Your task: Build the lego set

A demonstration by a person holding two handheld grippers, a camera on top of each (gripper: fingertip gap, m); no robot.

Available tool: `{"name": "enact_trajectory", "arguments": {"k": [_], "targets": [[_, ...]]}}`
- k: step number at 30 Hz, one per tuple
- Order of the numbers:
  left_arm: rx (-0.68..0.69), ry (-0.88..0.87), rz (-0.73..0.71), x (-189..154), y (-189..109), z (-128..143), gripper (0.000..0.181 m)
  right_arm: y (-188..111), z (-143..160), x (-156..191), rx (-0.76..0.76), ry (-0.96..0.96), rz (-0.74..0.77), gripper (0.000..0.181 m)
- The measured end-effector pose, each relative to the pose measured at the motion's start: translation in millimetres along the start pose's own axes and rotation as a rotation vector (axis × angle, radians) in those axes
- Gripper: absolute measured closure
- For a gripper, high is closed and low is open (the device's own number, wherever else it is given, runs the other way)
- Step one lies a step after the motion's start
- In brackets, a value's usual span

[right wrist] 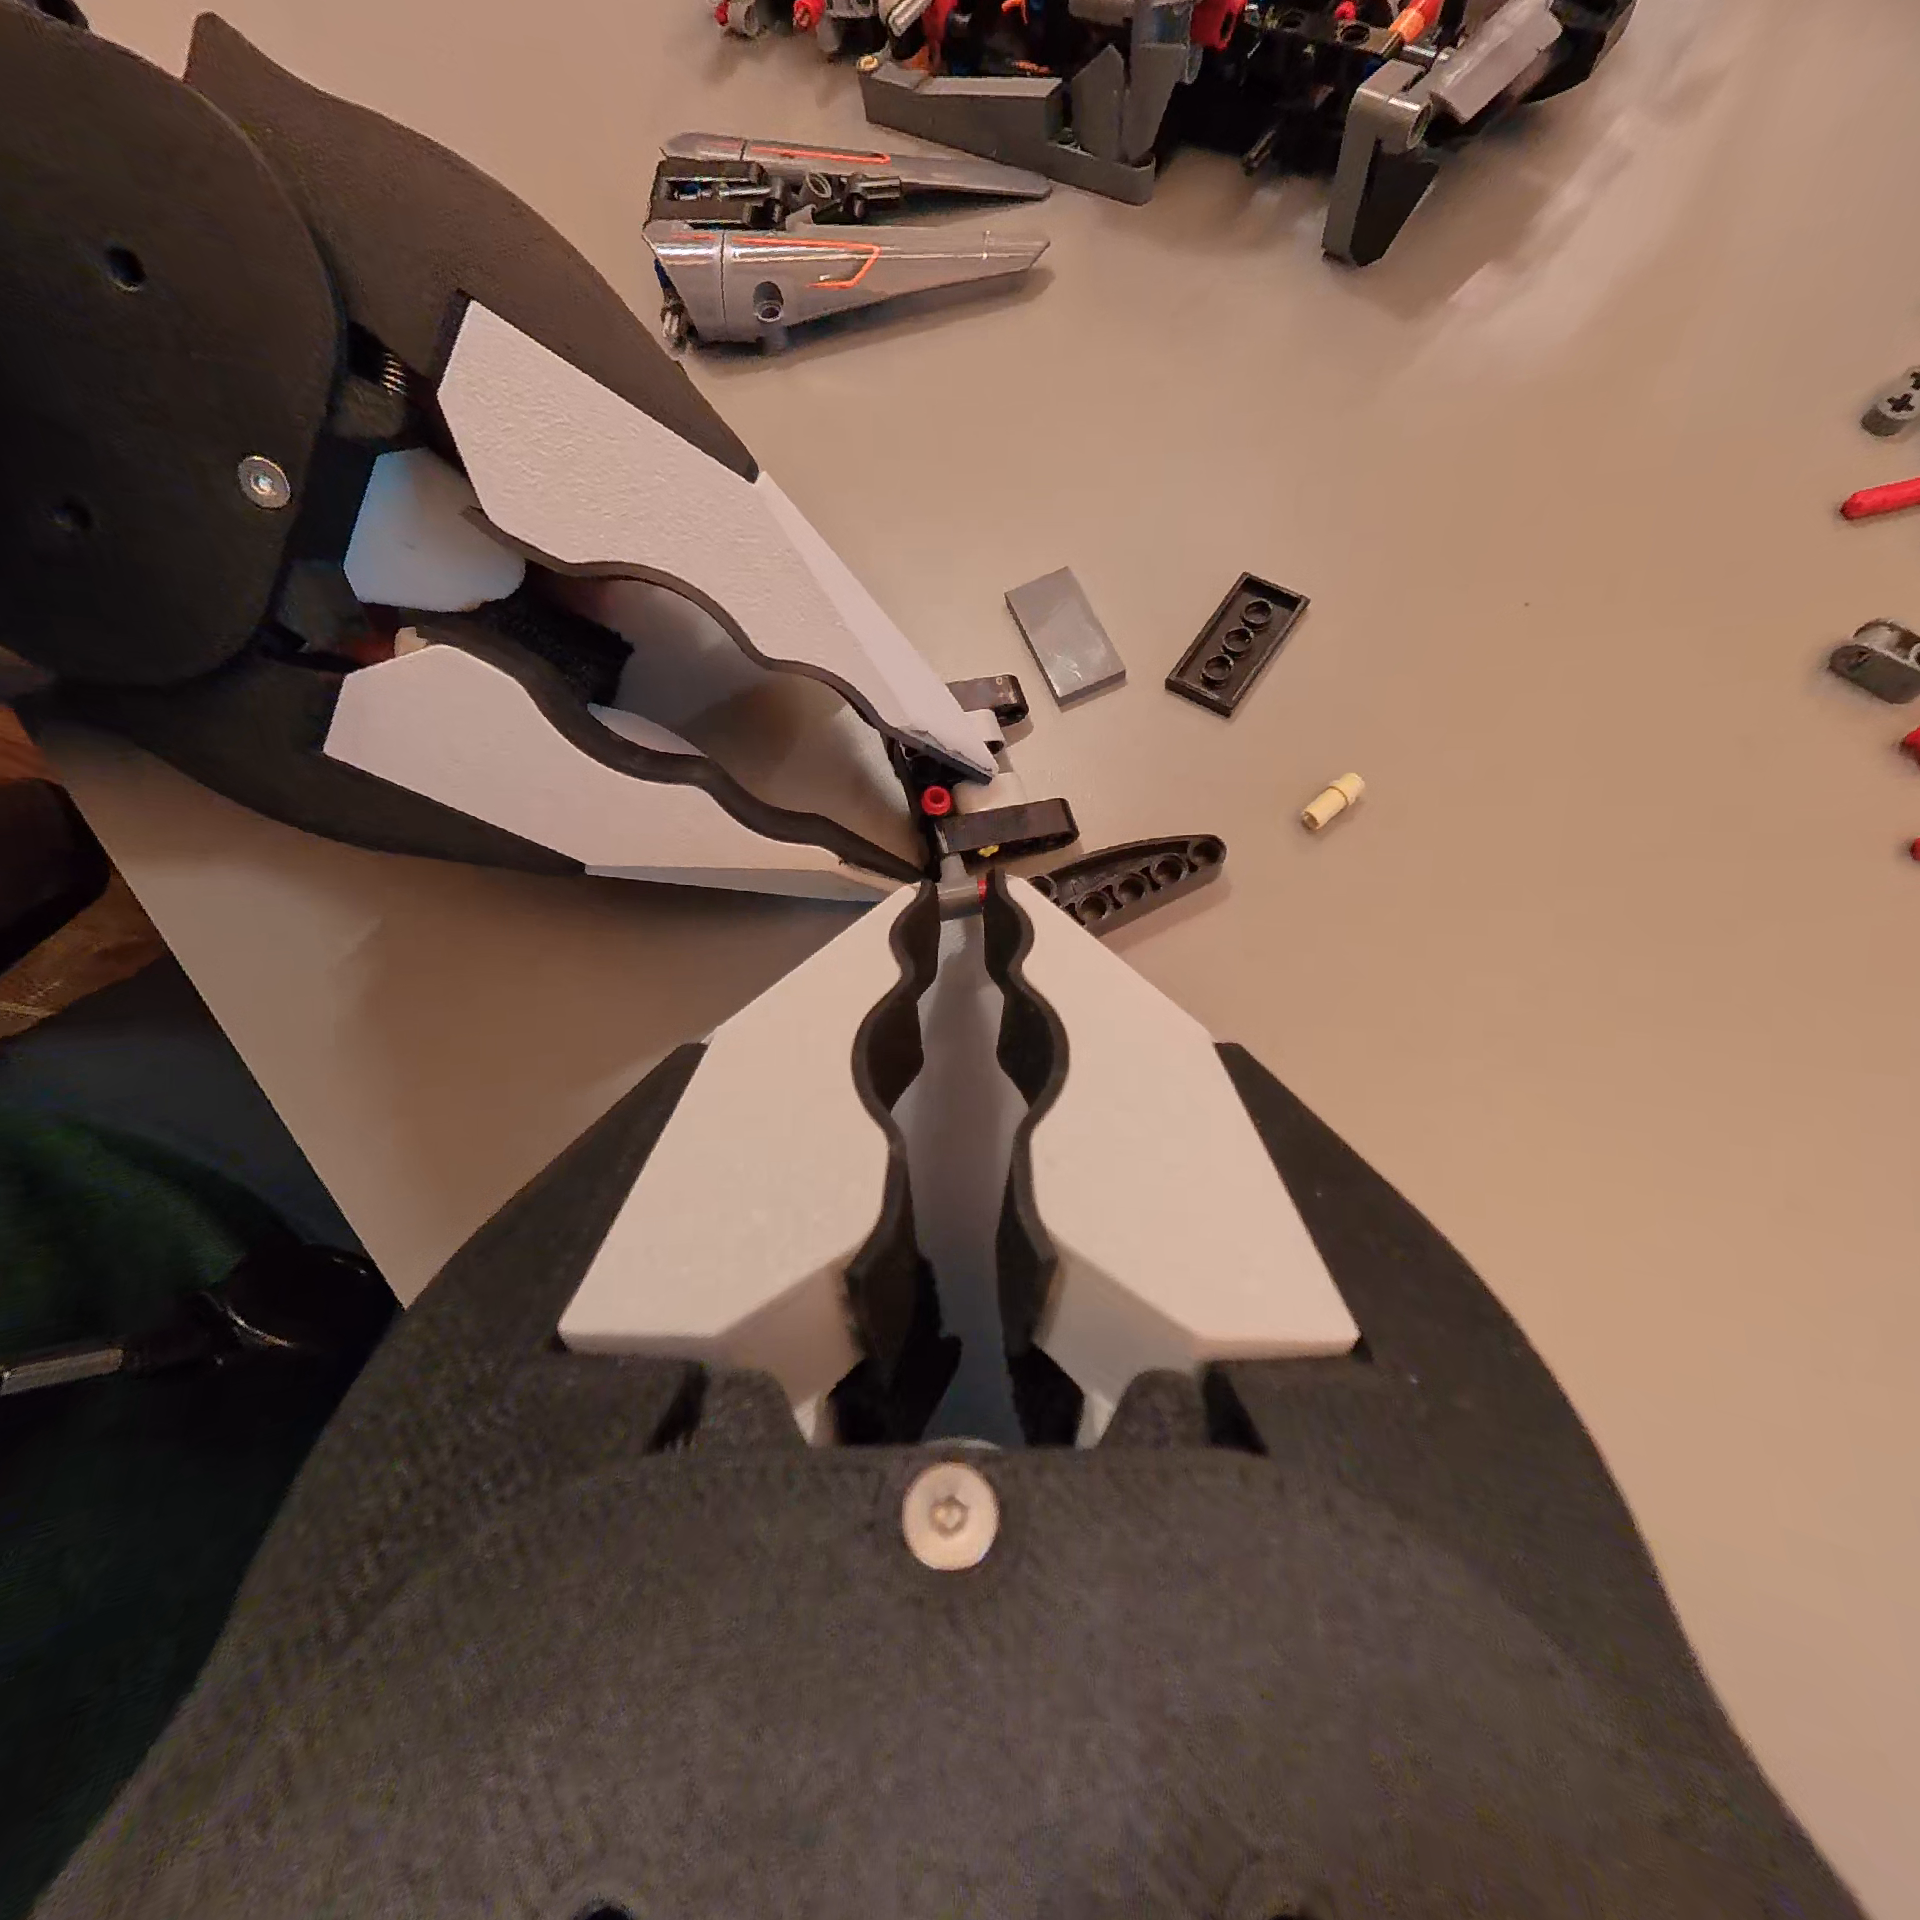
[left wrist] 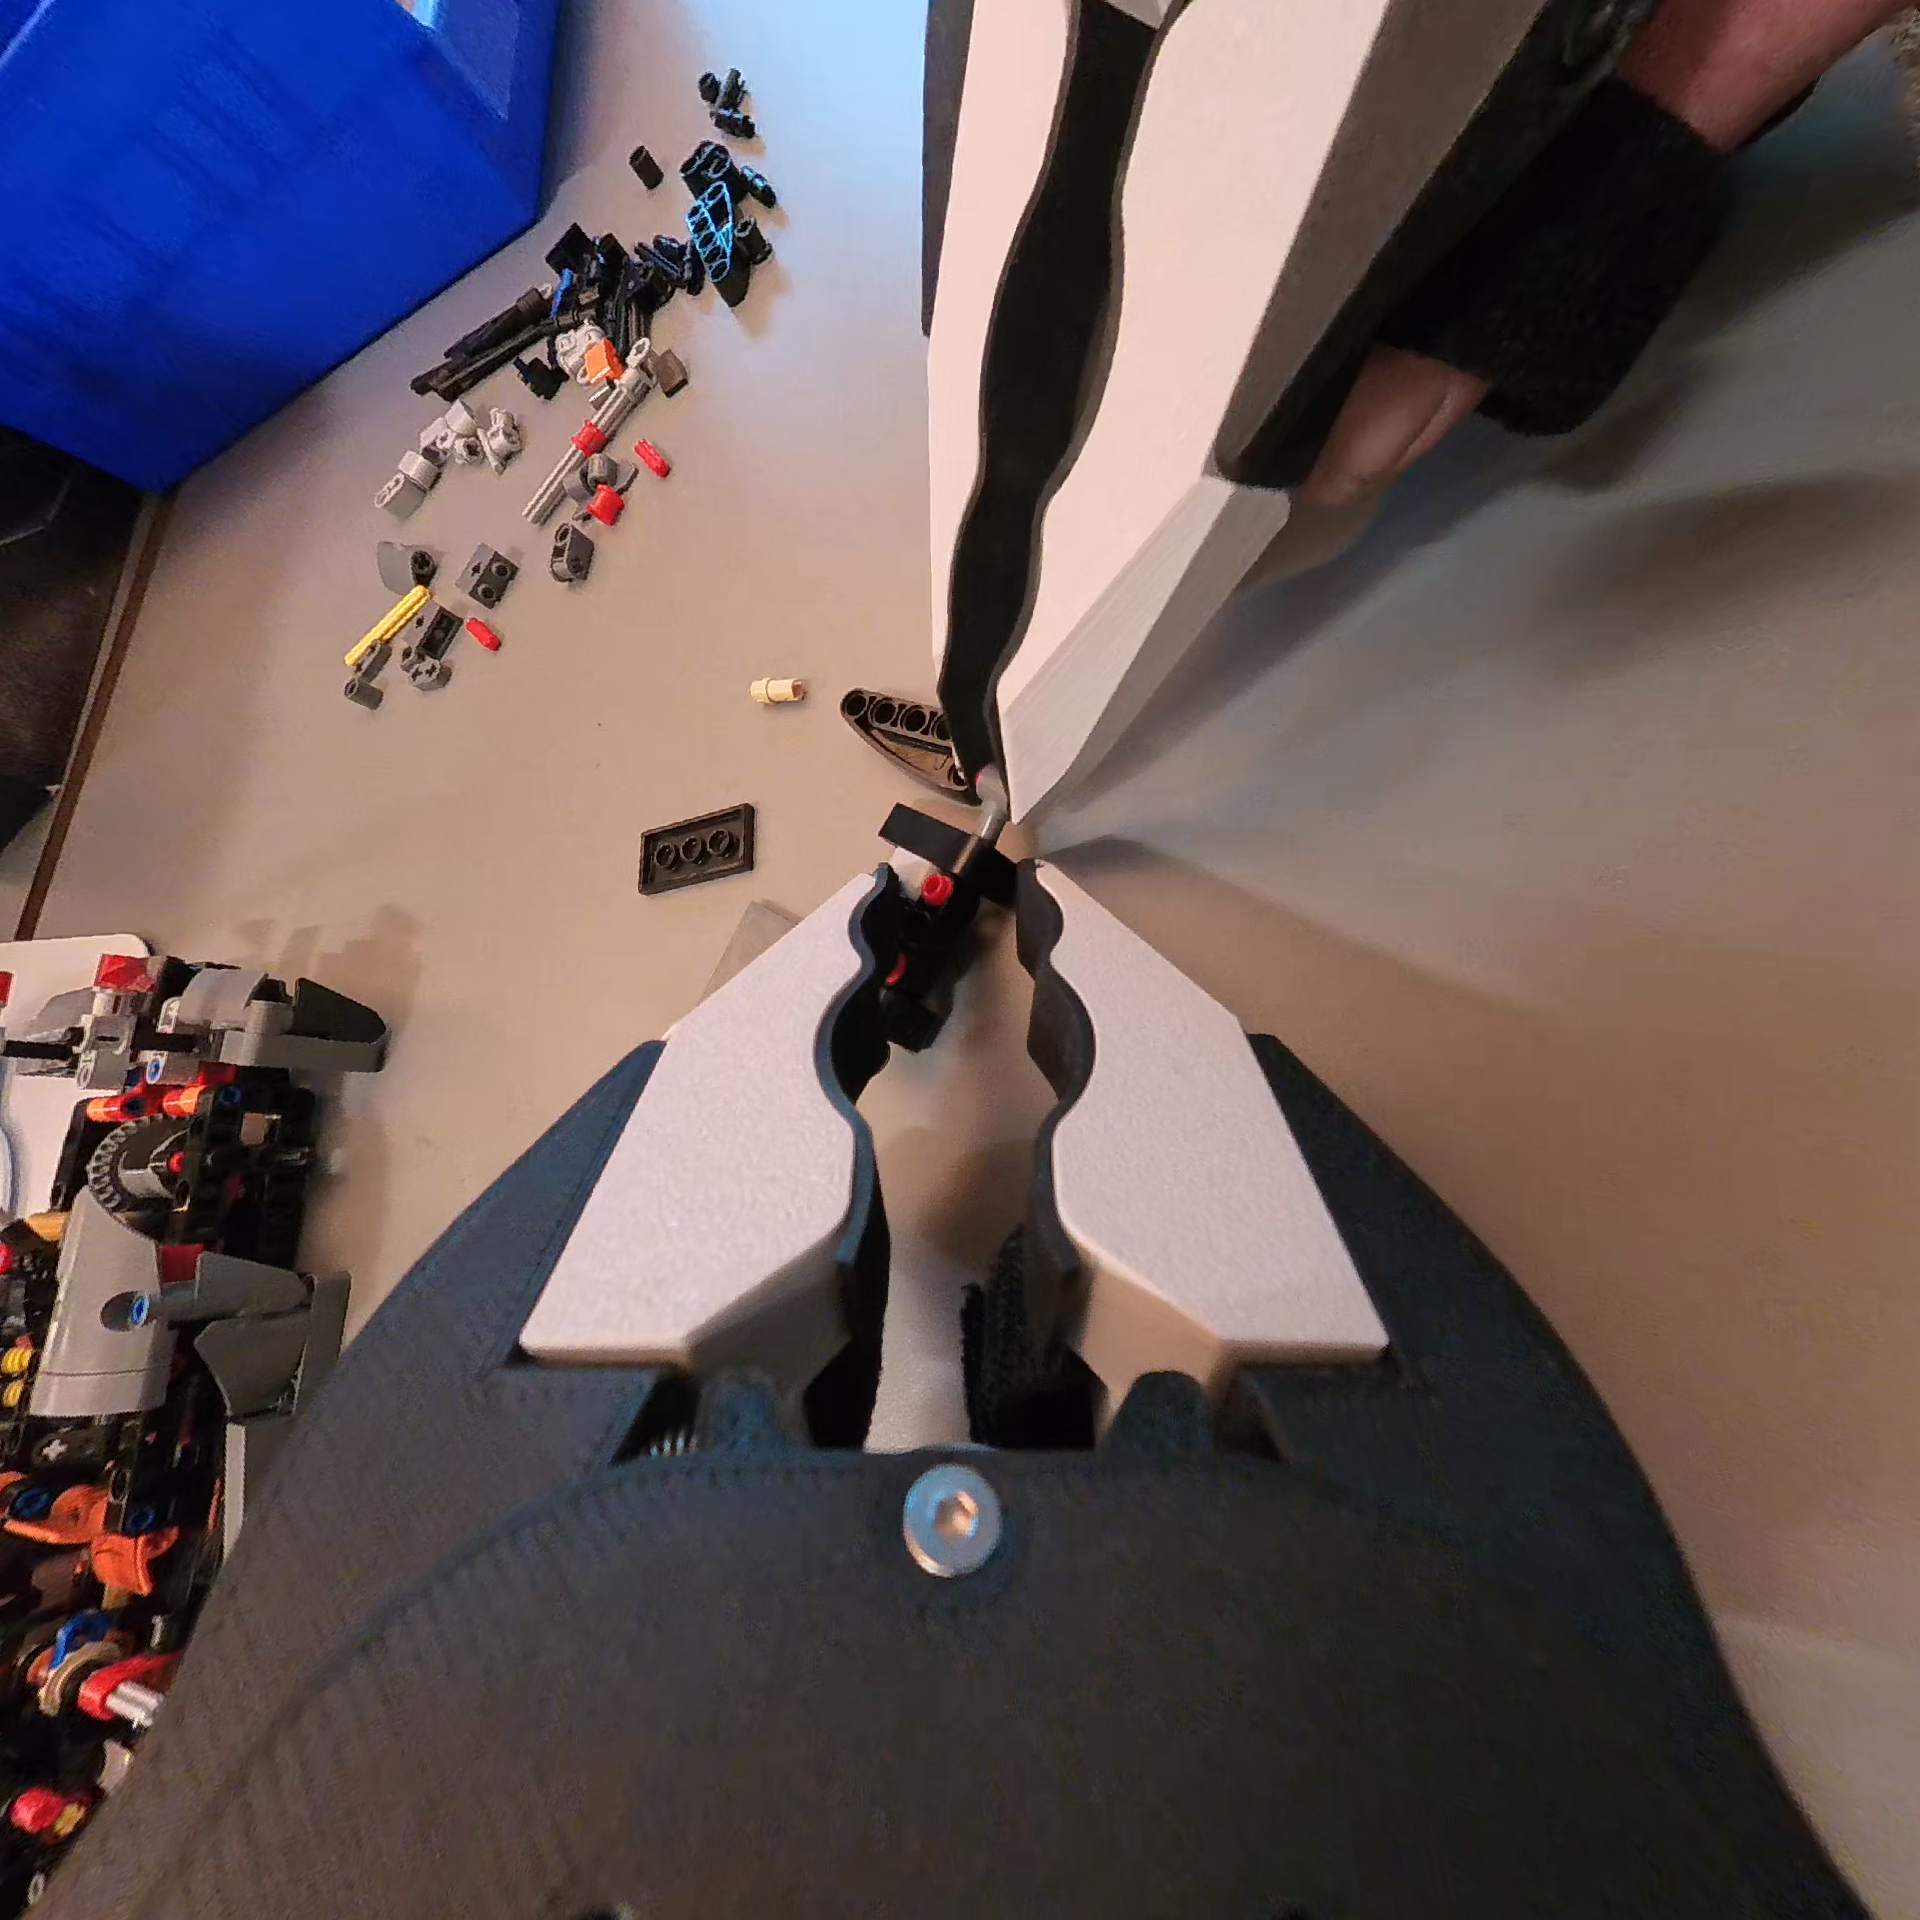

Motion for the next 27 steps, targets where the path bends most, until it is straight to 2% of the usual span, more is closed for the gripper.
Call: {"name": "enact_trajectory", "arguments": {"k": [1, 27], "targets": [[0.0, -0.001, 0.001, 0.1, 0.0, 0.0, 0.16, 0.1, 0.3, -0.3, -0.002, 0.007, -0.006, 0.176], [0.001, -0.005, -0.001, 1.5, 0.0, 0.8, 0.16, 3.3, 2.1, -1.8, 0.03, -0.022, -0.021, 0.176]]}}
Point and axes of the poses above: each gripper's, where its closed fingertips meet, y out along the fingers, z out of its underside, x = y × z across the jaws, the point moved 6 cm from there along -y, back along the fingers, and after that the axes turned 9 degrees about z, right-handed, at the moved point
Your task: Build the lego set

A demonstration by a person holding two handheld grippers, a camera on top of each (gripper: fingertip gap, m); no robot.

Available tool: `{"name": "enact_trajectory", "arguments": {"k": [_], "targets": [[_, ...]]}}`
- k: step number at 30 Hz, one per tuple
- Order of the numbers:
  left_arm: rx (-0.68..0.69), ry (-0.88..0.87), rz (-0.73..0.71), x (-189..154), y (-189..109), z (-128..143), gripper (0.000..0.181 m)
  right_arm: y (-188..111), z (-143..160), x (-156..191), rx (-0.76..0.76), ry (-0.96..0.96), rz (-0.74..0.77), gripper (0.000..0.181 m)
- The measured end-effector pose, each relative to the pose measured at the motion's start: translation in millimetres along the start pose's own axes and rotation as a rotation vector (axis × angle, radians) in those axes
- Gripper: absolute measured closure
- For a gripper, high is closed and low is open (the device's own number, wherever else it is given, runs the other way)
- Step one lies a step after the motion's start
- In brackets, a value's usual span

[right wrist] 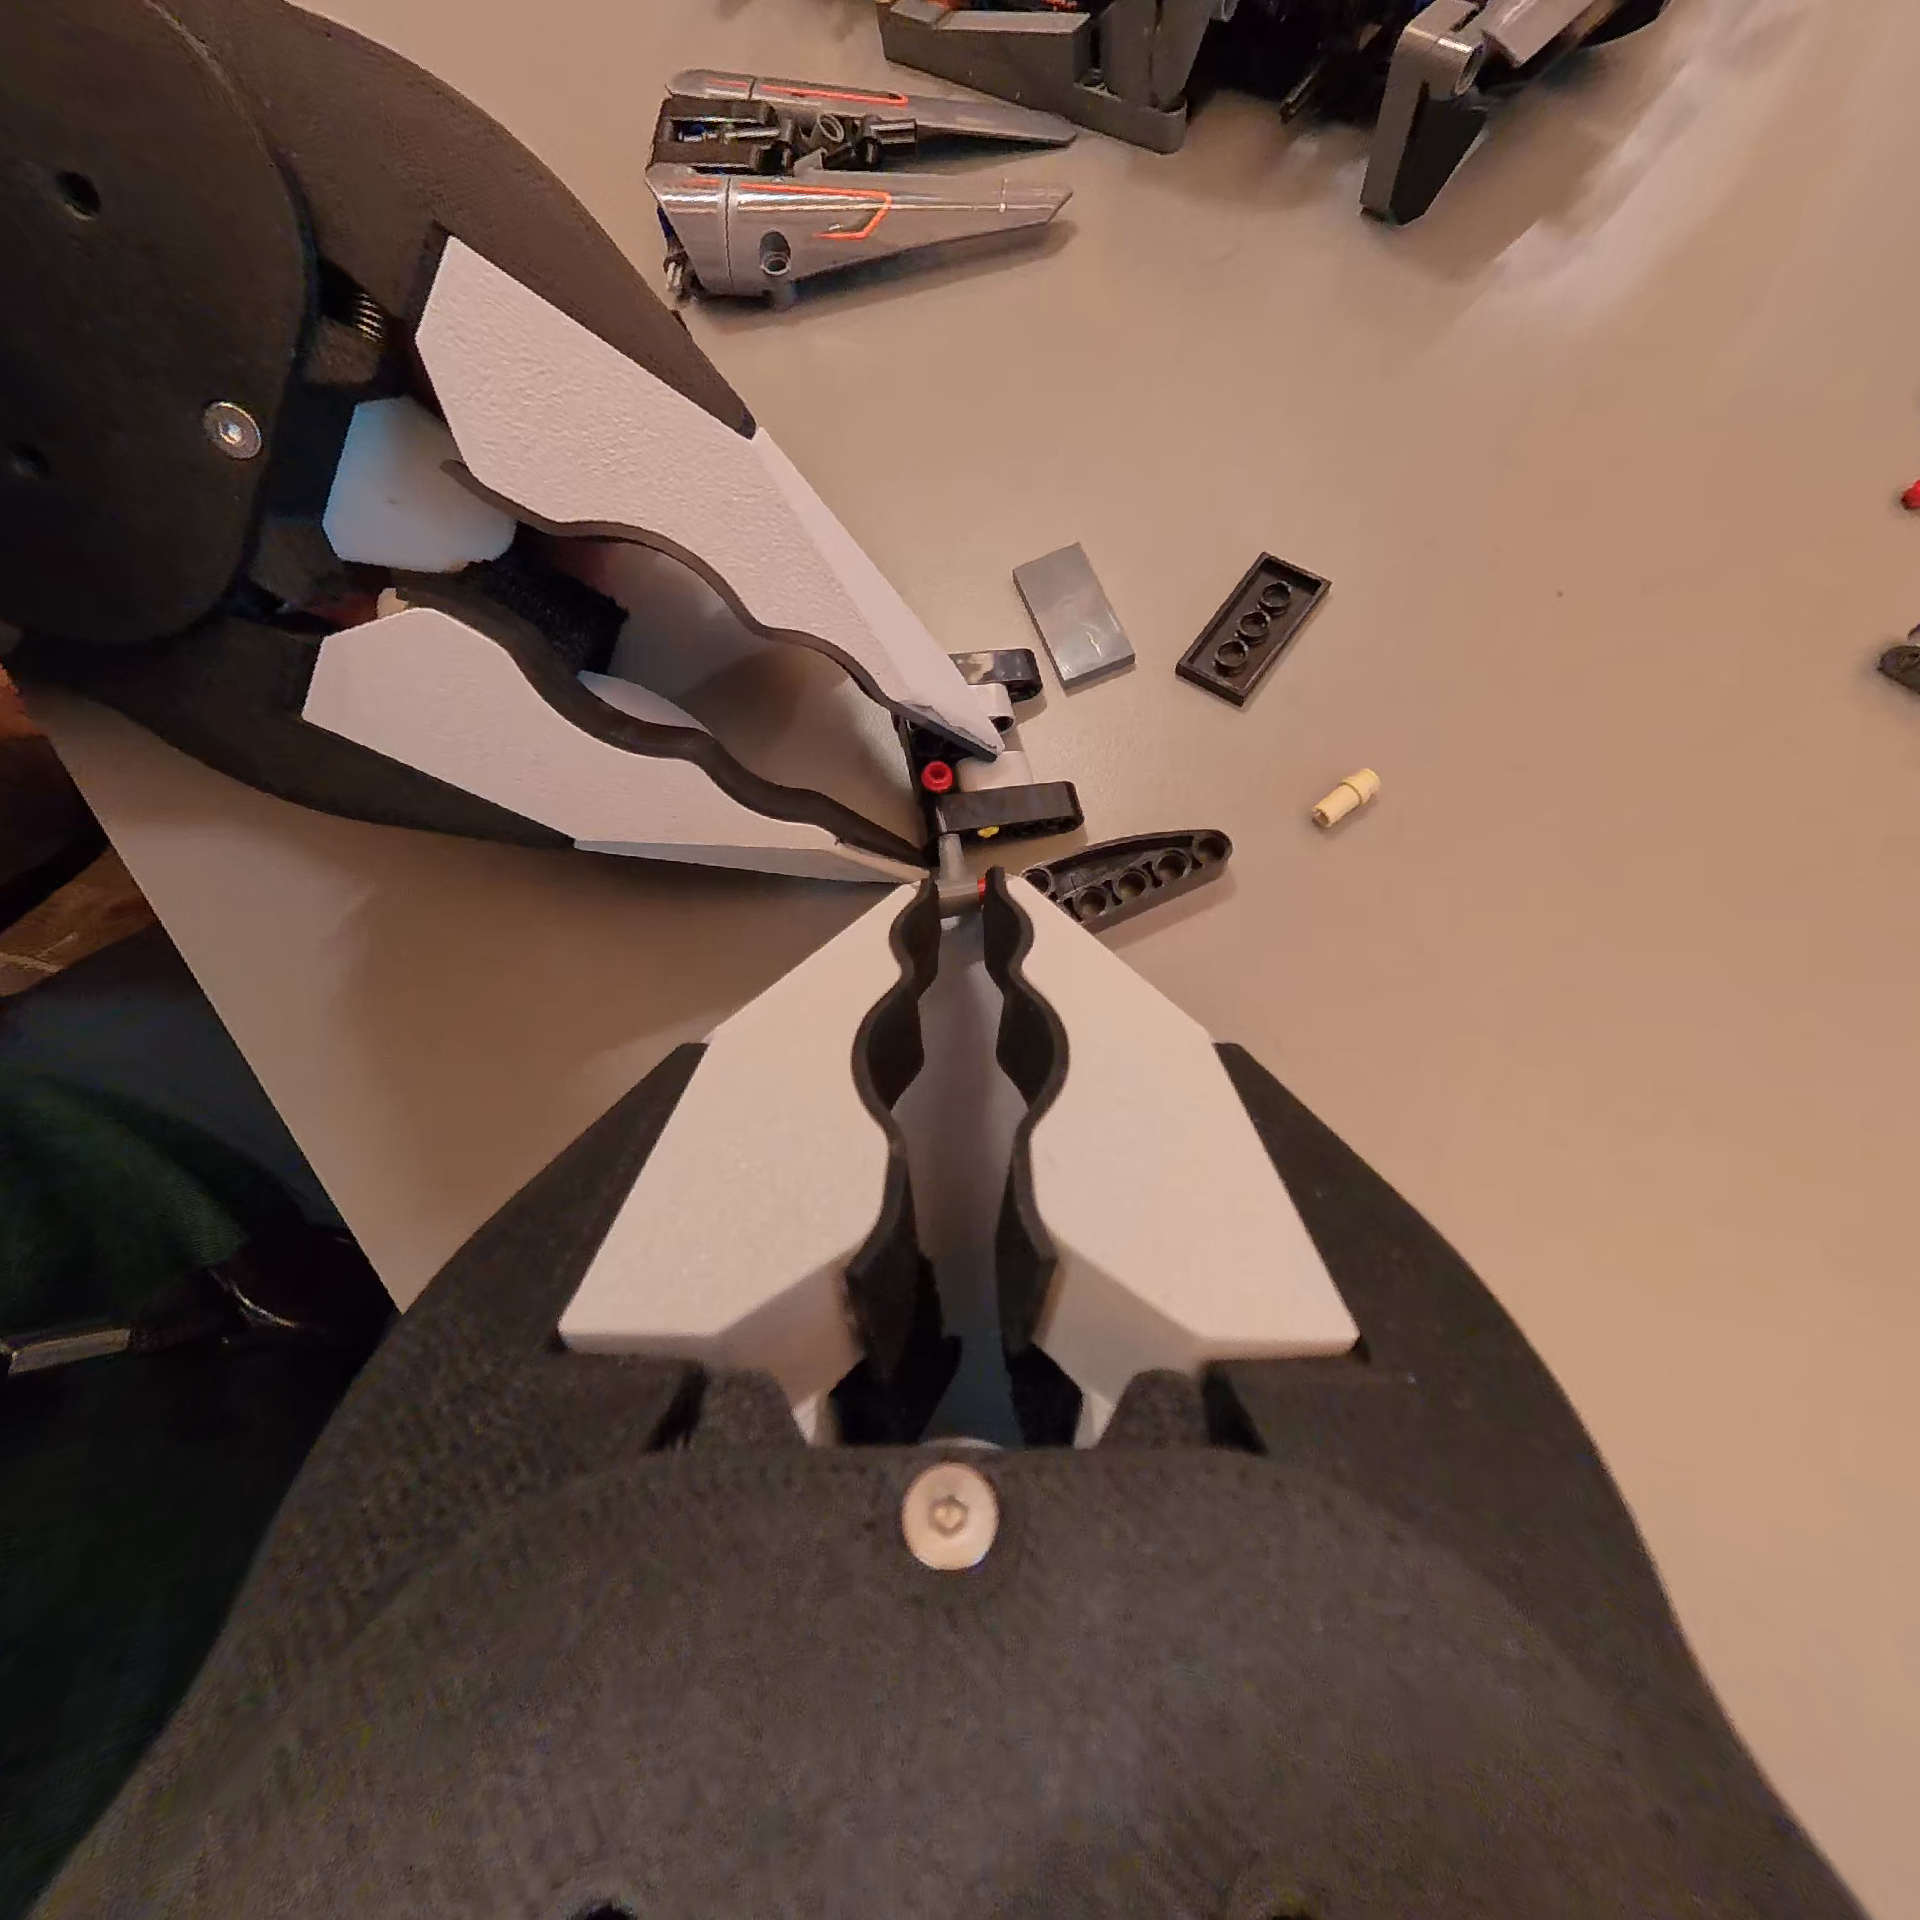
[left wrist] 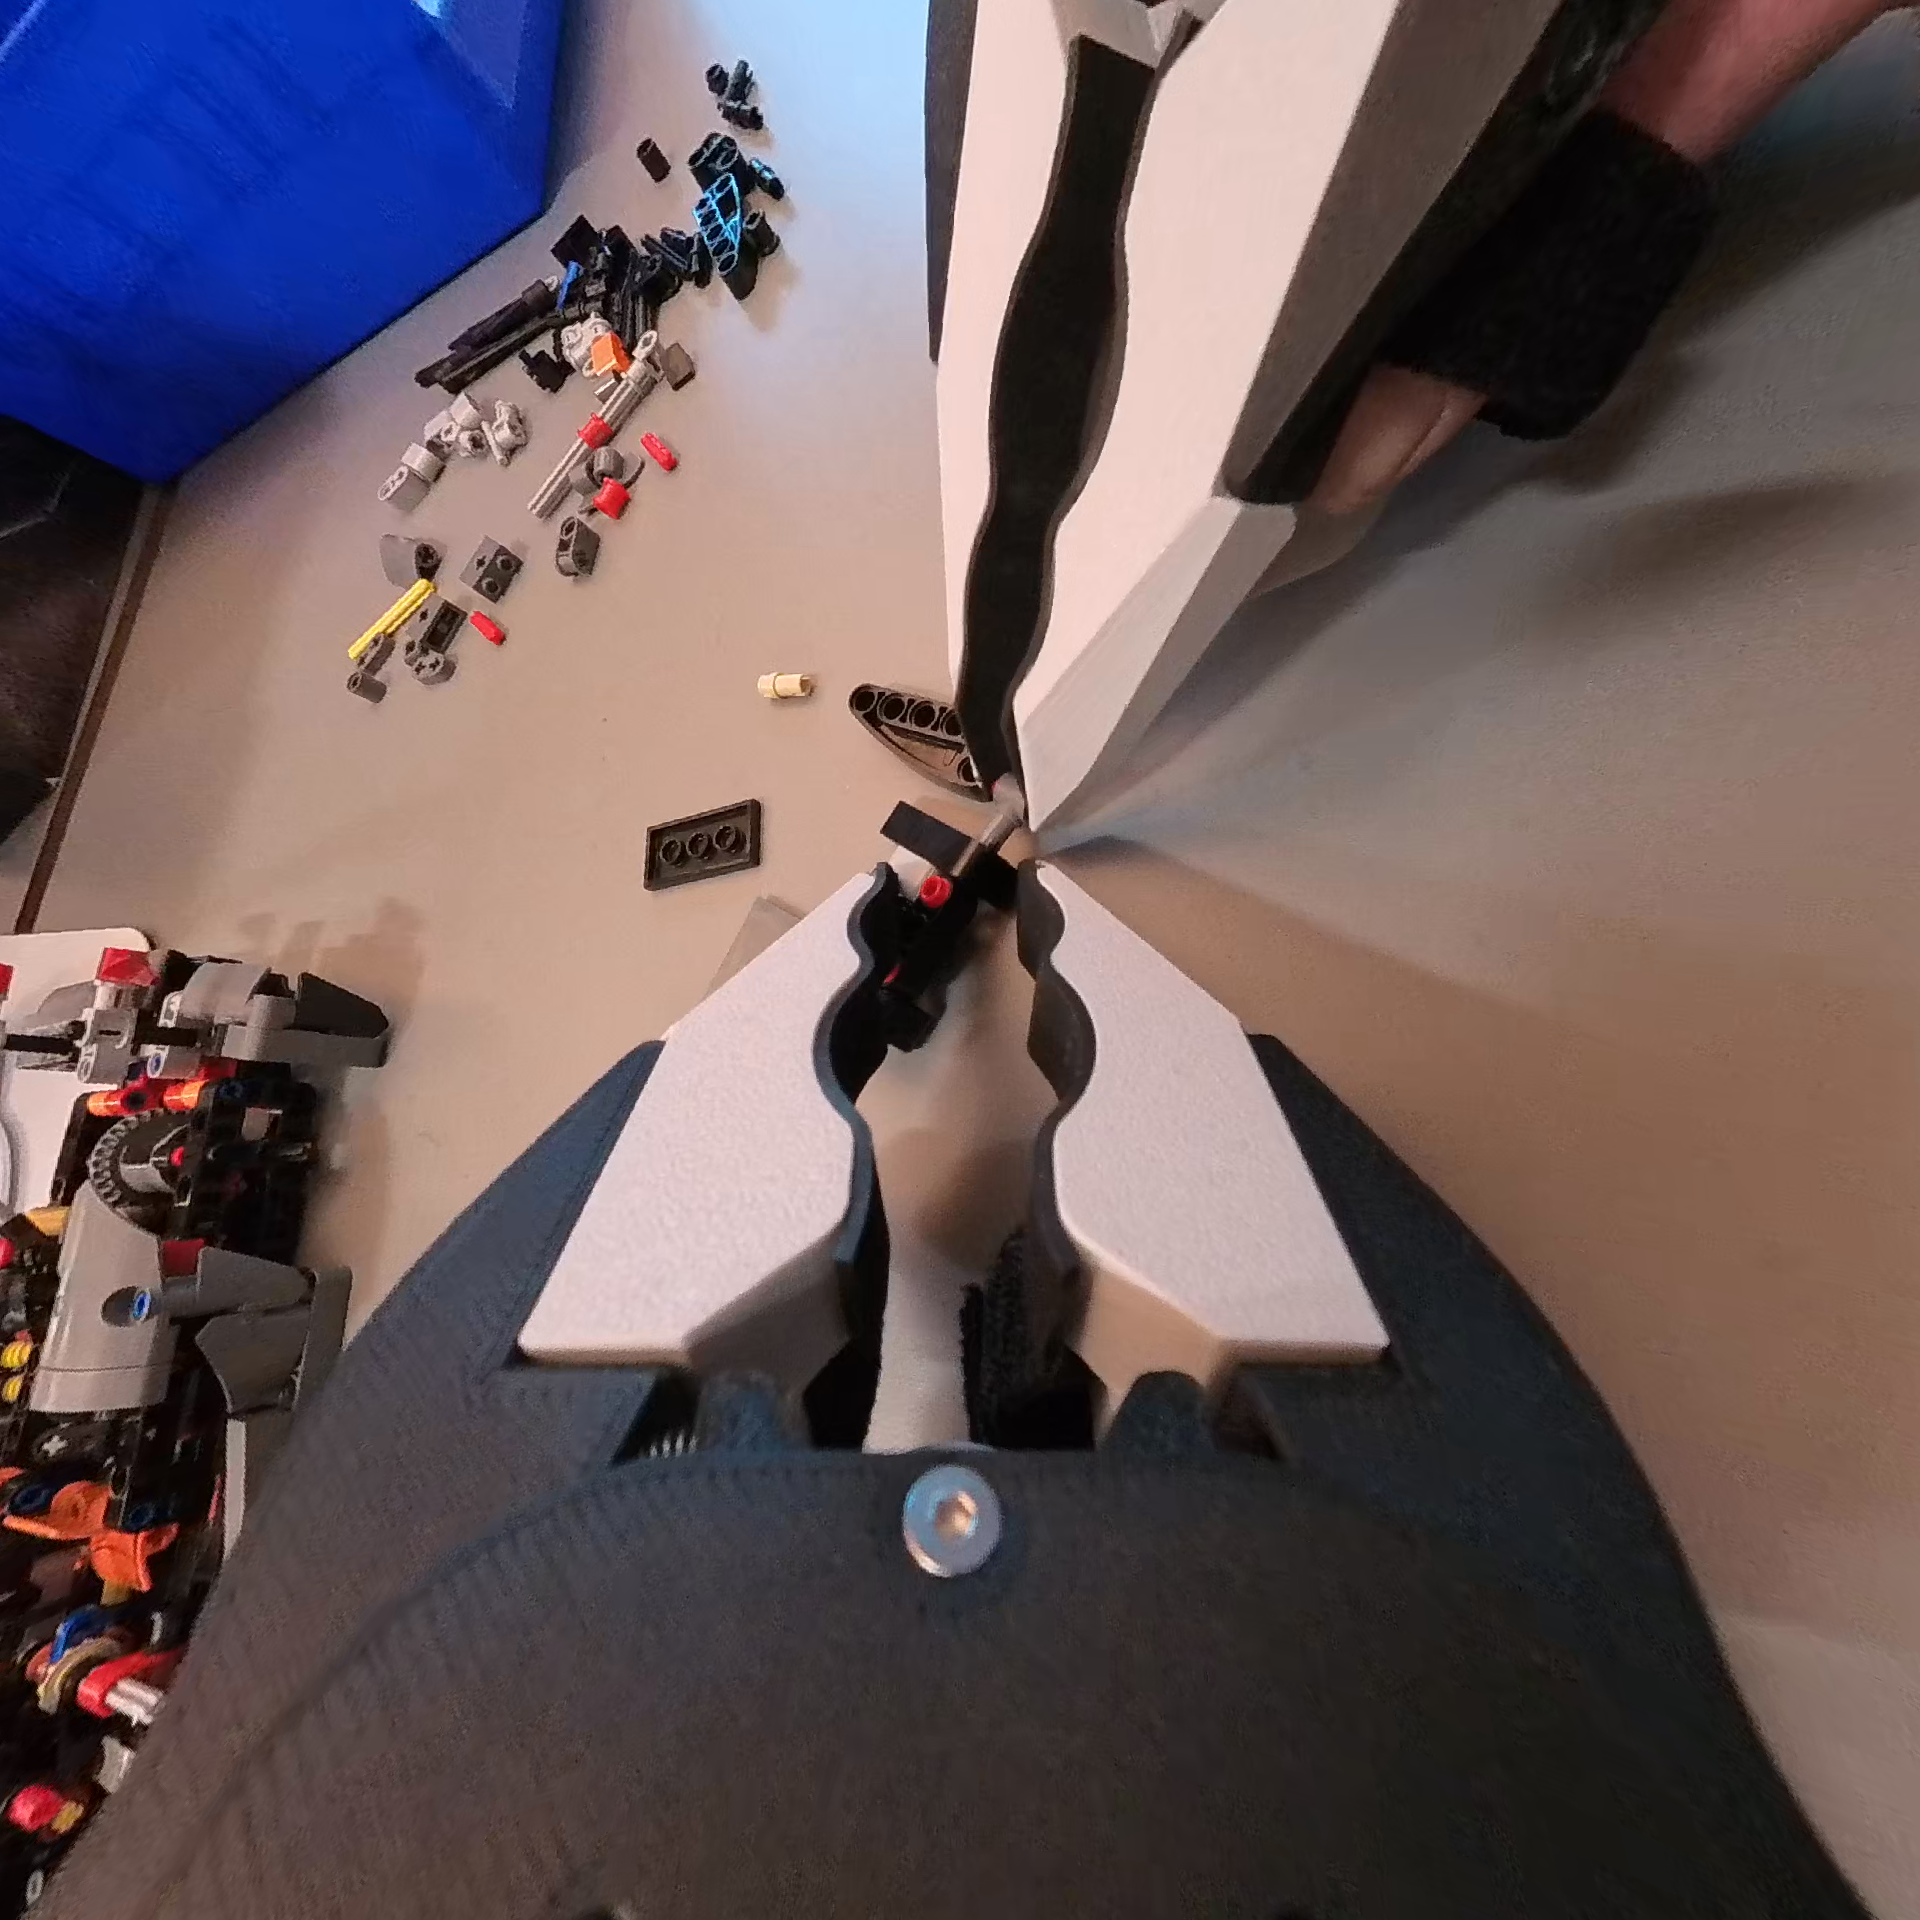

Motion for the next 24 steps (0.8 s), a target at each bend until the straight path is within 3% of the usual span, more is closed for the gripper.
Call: {"name": "enact_trajectory", "arguments": {"k": [24], "targets": [[0.0, 0.002, 0.001, 1.2, 1.0, -0.2, 0.16, -1.4, -2.4, 0.1, -0.027, 0.009, 0.021, 0.176]]}}
Point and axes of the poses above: each gripper's, where its closed fingertips meet, y out along the fingers, z out of its underside, x = y × z across the jaws, the point moved 6 cm from there along -y, back along the fingers, and after that the axes turned 9 degrees about z, right-handed, at the moved point
